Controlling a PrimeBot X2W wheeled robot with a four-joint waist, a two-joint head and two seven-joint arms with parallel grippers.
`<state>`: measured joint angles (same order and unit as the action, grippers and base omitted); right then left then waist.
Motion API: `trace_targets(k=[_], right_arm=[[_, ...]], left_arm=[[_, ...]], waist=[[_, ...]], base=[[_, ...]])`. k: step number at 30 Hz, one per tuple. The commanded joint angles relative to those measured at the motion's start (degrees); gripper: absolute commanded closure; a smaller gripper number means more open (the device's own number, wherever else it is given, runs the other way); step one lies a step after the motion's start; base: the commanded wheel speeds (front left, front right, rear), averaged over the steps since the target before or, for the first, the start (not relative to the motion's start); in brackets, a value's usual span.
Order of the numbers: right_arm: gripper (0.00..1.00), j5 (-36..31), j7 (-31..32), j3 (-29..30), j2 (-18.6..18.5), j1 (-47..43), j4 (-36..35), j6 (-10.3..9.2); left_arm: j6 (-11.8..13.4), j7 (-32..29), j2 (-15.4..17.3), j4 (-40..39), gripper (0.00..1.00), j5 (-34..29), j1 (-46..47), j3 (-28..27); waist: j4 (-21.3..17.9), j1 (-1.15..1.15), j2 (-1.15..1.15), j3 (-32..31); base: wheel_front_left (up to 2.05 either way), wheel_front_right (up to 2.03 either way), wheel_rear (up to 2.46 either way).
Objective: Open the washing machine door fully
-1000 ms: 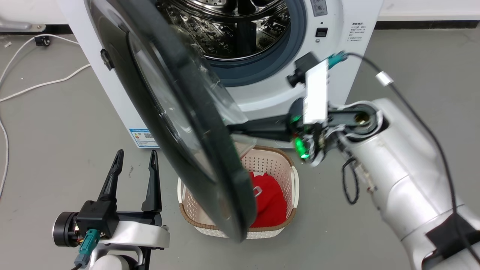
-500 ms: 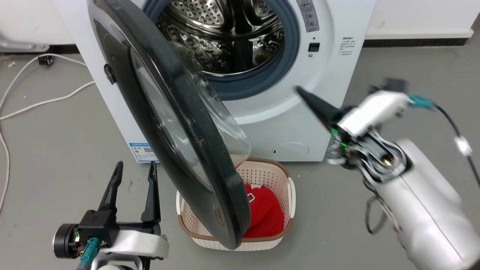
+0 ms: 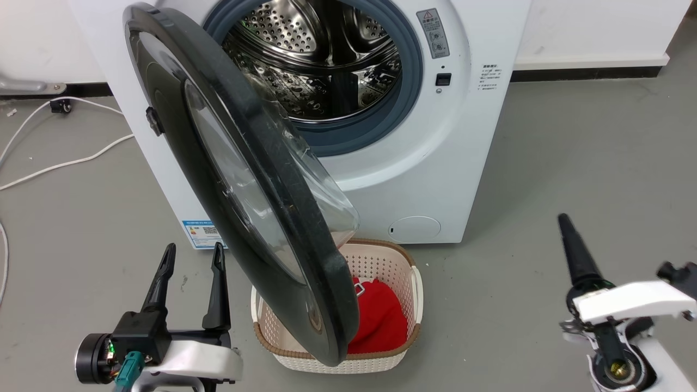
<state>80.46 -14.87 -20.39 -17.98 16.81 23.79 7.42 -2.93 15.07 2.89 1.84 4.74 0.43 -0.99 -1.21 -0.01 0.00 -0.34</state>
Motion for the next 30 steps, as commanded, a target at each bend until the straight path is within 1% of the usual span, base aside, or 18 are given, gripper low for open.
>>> trace_targets(k=[1, 3, 5, 8, 10, 12, 15, 18, 20, 22, 27, 30], right_arm=[[0.00, -4.20, -0.29, 3.51, 1.12, -2.32, -1.23, 0.12], [0.00, -11.69, -0.28, 9.10, 2.67, -4.75, -2.63, 0.12], [0.00, -20.10, -0.27, 14.45, 5.69, -7.08, -5.05, 0.12], [0.00, -34.99, -0.32, 21.58, 9.64, -9.44, -10.94, 0.11], [0.00, -45.88, -0.30, 24.76, 11.86, -11.07, -15.65, 0.06], [0.00, -56.23, -0.29, 26.41, 13.25, -12.30, -20.32, 0.06], [0.00, -68.39, -0.31, 26.02, 14.36, -14.11, -26.06, 0.06], [0.00, -77.53, -0.28, 23.85, 14.92, -16.00, -29.76, 0.06], [0.00, -81.81, -0.03, 22.50, 15.06, -17.33, -31.02, 0.05], [0.00, -83.00, 0.24, 21.42, 15.17, -18.66, -30.82, 0.05], [0.00, -78.43, 0.19, 21.25, 15.17, -19.97, -27.39, 0.05], [0.00, -77.08, 0.05, 21.16, 15.18, -19.47, -26.18, 0.05]], left_arm=[[0.29, 0.12, -0.01, -0.02, 0.00, 0.26, -0.55, -0.20], [0.37, 0.12, -0.03, -0.01, 0.00, 0.34, -0.52, -0.26], [0.42, 0.12, -0.02, 0.06, 0.00, 0.37, -0.39, -0.27], [0.43, 0.12, -0.01, 0.08, 0.00, 0.36, -0.14, -0.30], [0.52, 0.12, -0.02, 0.04, 0.00, 0.36, -0.05, -0.31], [0.54, 0.12, -0.02, 0.01, 0.00, 0.39, 0.10, -0.42], [0.58, 0.12, -0.01, -0.06, 0.00, 0.28, 0.25, -0.58], [0.52, 0.12, -0.02, -0.20, 0.00, 0.02, 0.31, -0.70], [0.41, 0.12, -0.01, -0.35, 0.00, -0.21, 0.40, -0.82], [0.26, 0.12, -0.01, -0.45, 0.00, -0.48, 0.46, -0.91], [0.06, 0.12, -0.01, -0.48, 0.00, -0.72, 0.85, -1.08], [-0.07, 0.12, -0.02, -0.49, 0.00, -0.98, 0.81, -1.20]], waist=[[-0.14, 0.01, 0.00, -0.04], [-0.28, 0.01, 0.00, 0.02], [-0.32, 0.01, 0.00, 0.07], [-0.27, 0.01, 0.00, 0.10], [-0.18, 0.01, 0.00, 0.12], [-0.06, 0.01, 0.00, 0.11], [0.00, 0.01, 0.00, 0.10], [-0.04, 0.01, 0.00, 0.08], [-0.07, 0.01, 0.00, 0.12], [-0.13, 0.01, 0.00, 0.15], [-0.24, 0.01, 0.00, 0.24], [-0.44, 0.01, 0.00, 0.21]], base=[[0.00, 0.00, 0.00], [0.00, 0.00, 0.00], [0.00, 0.00, 0.00], [0.00, 0.00, 0.00], [0.00, 0.00, 0.00], [0.00, 0.00, 0.00], [0.00, 0.00, 0.00], [0.00, 0.00, 0.00], [0.00, 0.00, 0.00], [0.00, 0.00, 0.00], [0.00, 0.00, 0.00], [0.00, 0.00, 0.00]])
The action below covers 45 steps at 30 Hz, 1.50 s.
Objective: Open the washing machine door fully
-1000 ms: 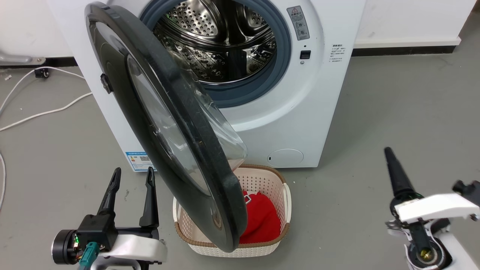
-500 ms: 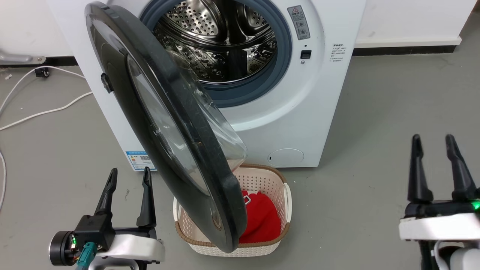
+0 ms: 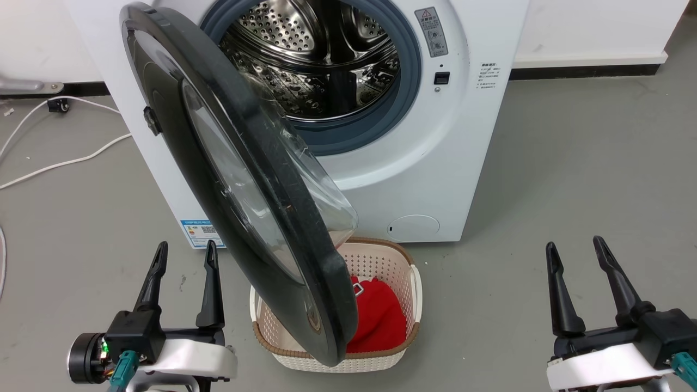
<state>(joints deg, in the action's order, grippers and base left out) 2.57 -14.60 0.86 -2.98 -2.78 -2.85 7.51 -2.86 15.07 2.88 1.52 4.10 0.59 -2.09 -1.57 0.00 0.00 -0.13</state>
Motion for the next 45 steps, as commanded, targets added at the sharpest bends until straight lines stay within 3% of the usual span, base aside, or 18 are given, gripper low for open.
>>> trace_targets(k=[1, 7, 8, 14, 22, 26, 30, 38, 45], right_arm=[[0.00, 0.92, -0.28, -0.12, 0.18, 0.34, 0.68, -0.04], [0.00, 2.56, -0.50, 0.23, 0.19, 1.09, 1.88, -0.04], [0.00, 3.29, -0.56, 0.40, 0.19, 1.20, 2.19, -0.04], [0.00, 3.78, -0.58, 0.47, 0.20, 1.49, 2.38, -0.04], [0.00, 4.82, -0.61, 0.42, 0.19, 1.64, 2.77, -0.04], [0.00, 5.09, -0.61, 0.24, 0.19, 1.72, 3.08, -0.04], [0.00, 5.47, -0.61, 0.10, 0.19, 1.85, 3.50, -0.04], [0.00, 6.21, -0.60, -0.29, 0.19, 1.78, 4.52, -0.04], [0.00, 7.05, -0.59, -0.51, 0.20, 0.64, 5.32, -0.04]], left_arm=[[-0.14, 0.12, -0.01, -0.13, 0.00, -0.36, 0.65, -0.11], [-0.52, 0.12, -0.01, 0.12, 0.00, -0.39, 0.85, -0.10], [-0.70, 0.12, -0.01, 0.14, 1.00, 0.29, 0.75, -0.11], [-0.35, 0.12, -0.01, -3.06, 1.00, 0.55, 1.45, -0.71], [0.15, 0.12, -0.01, -17.08, 1.00, 0.80, 6.23, -1.73], [-0.63, 0.11, -0.02, -25.39, 1.00, 1.18, 9.48, 1.28], [-1.80, 0.10, -0.02, -28.94, 1.00, 2.10, 10.85, 8.46], [-3.90, 0.11, 0.03, -20.69, 1.00, 5.57, 6.24, 25.98], [-3.17, -4.21, 0.19, -9.97, 1.00, 8.37, 1.55, 29.59]], waist=[[-0.10, 0.00, 0.00, -0.03], [-0.05, 0.00, 0.00, -0.07], [-0.01, 0.00, 0.00, -0.07], [-0.03, 0.00, 0.00, 0.23], [0.24, 0.00, 0.00, 0.65], [0.23, 0.00, 0.00, 0.60], [0.04, 0.00, 0.00, 0.40], [-0.56, 0.00, 0.00, -0.23], [-0.17, 0.00, 0.00, -0.55]], base=[[0.00, 0.00, 0.00], [0.00, 0.00, 0.00], [0.00, 0.00, 0.00], [0.00, 0.00, 0.00], [0.00, 0.00, 0.00], [0.00, 0.00, 0.00], [0.00, 0.00, 0.00], [0.00, 0.00, 0.00], [0.00, 0.00, 0.00]])
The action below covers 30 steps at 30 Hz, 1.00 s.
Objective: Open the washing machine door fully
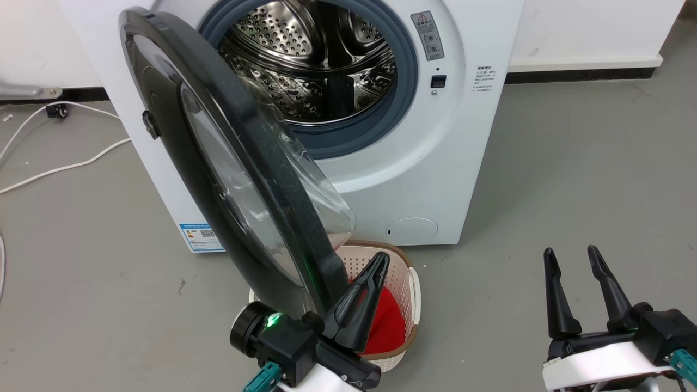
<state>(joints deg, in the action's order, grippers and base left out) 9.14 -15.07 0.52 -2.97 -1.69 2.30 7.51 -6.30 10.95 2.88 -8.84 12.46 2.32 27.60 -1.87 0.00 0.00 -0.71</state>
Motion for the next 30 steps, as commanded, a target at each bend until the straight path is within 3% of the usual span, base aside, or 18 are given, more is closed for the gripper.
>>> trace_targets(k=[1, 16, 30], right_arm=[[0.00, 0.57, -0.12, -0.28, 0.18, -0.44, 0.24, -0.04], [0.00, 2.38, -0.12, -1.75, 0.18, -0.13, 1.71, -0.04], [0.00, 3.71, -0.12, -1.59, 0.19, -0.77, 2.72, -0.04]], left_arm=[[0.53, -0.14, 0.17, 1.58, 1.00, -0.14, -0.12, -0.15], [6.47, 1.34, 0.12, 9.18, 1.00, 1.84, 4.77, -3.14], [12.51, -1.48, 3.74, 0.86, 1.00, 1.35, -4.27, -6.29]], waist=[[0.24, 0.00, 0.00, 0.06], [-0.14, 0.00, 0.00, 0.27], [3.00, 0.00, 0.00, 0.31]], base=[[0.00, 0.00, 0.00], [0.00, 0.00, 0.00], [0.00, 0.00, 0.00]])
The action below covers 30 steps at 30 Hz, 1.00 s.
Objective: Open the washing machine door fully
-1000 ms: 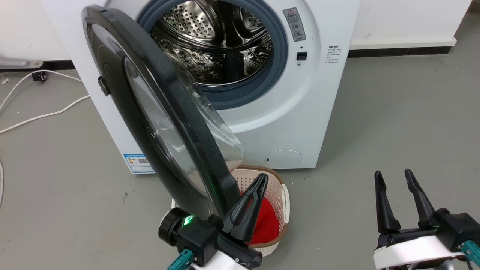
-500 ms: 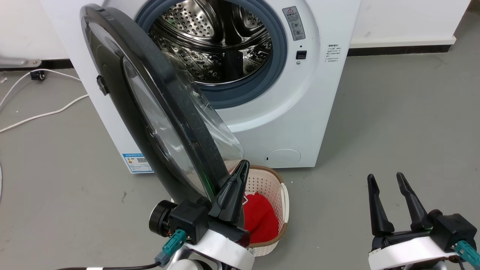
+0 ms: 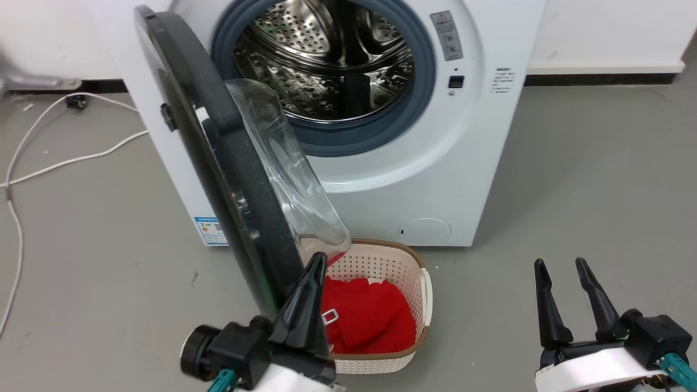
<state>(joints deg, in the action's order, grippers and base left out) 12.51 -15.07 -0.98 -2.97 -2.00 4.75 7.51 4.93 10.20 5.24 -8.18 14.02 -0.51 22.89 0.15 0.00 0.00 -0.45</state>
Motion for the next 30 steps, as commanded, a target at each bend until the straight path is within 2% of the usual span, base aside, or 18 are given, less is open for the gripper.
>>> trace_targets(k=[1, 11, 17, 22, 30], right_arm=[[0.00, 0.48, -0.12, -0.08, 0.19, -0.38, 0.29, -0.04], [0.00, 1.55, -0.12, -0.15, 0.17, -0.46, 0.88, -0.04], [0.00, 2.24, -0.12, -0.61, 0.16, -0.18, 1.22, -0.04], [0.00, 2.76, -0.12, -1.14, 0.16, 0.36, 1.63, -0.04], [0.00, 2.99, -0.12, -1.62, 0.16, 1.21, 1.82, -0.04]], left_arm=[[1.66, -1.10, 1.70, -0.80, 1.00, -0.43, -2.22, -1.67], [5.09, -4.00, 3.88, -8.37, 1.00, -1.26, -7.32, -3.38], [6.96, -5.07, 5.99, -9.49, 1.00, -1.56, -8.16, -6.72], [8.05, -4.95, 8.28, -9.47, 1.00, -1.76, -7.23, -10.44], [9.78, -4.03, 11.22, -8.53, 1.00, -0.22, -6.17, -17.17]], waist=[[1.56, 0.00, 0.00, 0.09], [8.79, 0.00, 0.00, 0.57], [12.90, 0.00, 0.00, 1.02], [14.37, 0.00, 0.00, 1.43], [14.44, 0.00, 0.00, 2.80]], base=[[0.00, 0.00, 0.00], [0.00, 0.00, 0.00], [0.00, 0.00, 0.00], [0.00, 0.00, 0.00], [0.00, 0.00, 0.00]])
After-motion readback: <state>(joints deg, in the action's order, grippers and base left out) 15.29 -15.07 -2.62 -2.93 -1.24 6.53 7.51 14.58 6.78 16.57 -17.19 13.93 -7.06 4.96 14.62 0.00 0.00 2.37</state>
